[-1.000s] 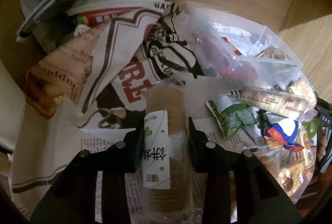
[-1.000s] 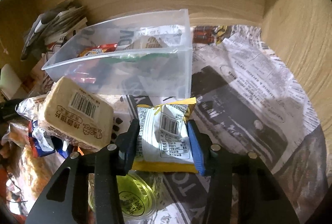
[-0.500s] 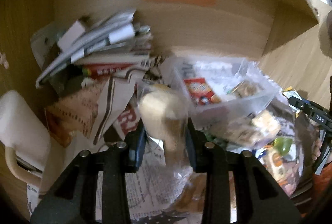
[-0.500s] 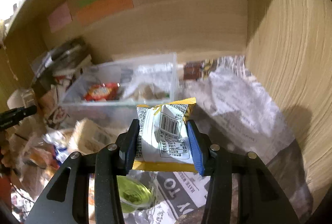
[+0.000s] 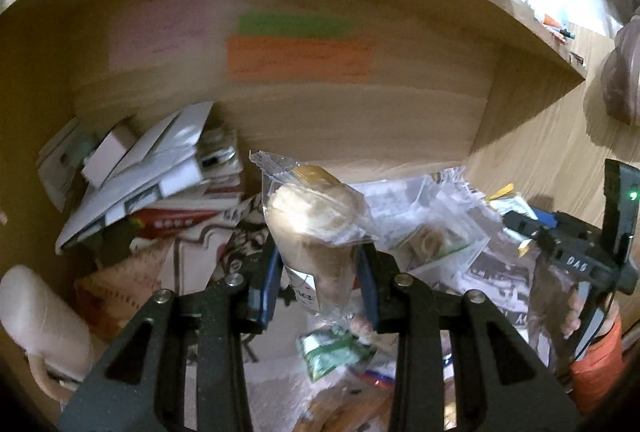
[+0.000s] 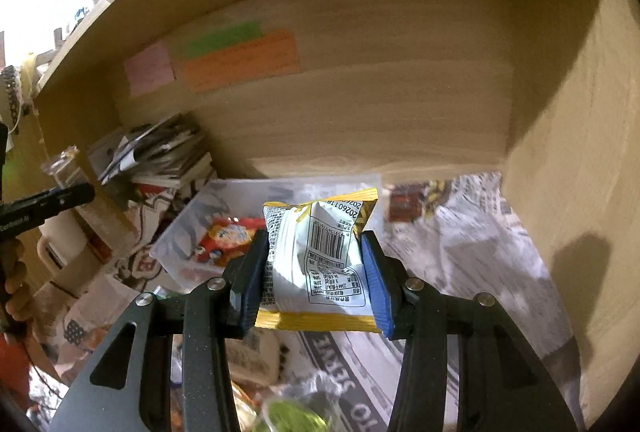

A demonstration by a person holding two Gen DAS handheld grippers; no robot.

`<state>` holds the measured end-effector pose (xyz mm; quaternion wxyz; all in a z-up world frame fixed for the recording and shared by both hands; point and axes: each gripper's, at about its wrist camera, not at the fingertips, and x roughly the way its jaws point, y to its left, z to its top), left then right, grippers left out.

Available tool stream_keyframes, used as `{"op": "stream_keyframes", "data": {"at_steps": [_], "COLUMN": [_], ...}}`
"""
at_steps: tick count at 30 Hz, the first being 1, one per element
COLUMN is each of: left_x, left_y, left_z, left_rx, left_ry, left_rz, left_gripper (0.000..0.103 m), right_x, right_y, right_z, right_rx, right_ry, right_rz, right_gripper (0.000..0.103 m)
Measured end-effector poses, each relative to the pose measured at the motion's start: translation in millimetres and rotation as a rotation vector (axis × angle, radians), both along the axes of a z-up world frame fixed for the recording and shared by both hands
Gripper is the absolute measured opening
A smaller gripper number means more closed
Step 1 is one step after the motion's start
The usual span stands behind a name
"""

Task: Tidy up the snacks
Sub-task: 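Lower both held snacks into the clear plastic box and open both grippers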

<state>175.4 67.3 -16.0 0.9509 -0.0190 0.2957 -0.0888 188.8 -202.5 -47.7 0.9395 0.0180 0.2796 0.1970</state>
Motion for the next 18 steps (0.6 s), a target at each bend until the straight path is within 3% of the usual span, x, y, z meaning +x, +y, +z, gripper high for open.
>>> {"op": "stream_keyframes", "data": {"at_steps": [7, 18], "left_x": [29, 87], "left_y": [-28, -70], "left_z": [-3, -34], "left_rx": [0.013, -0.016], "left_ry": [0.015, 0.132], "left_rz": [-0.053, -0.148], "left_gripper": [0.035, 0.035], "right_x": [22, 54], "right_y": [13, 32], "right_z": [-5, -20], "right_rx": [-0.014, -0.081], "right_ry": [0.023, 0.071], "right_rz": [0.043, 0.084], "right_gripper": [0.042, 0.042]}}
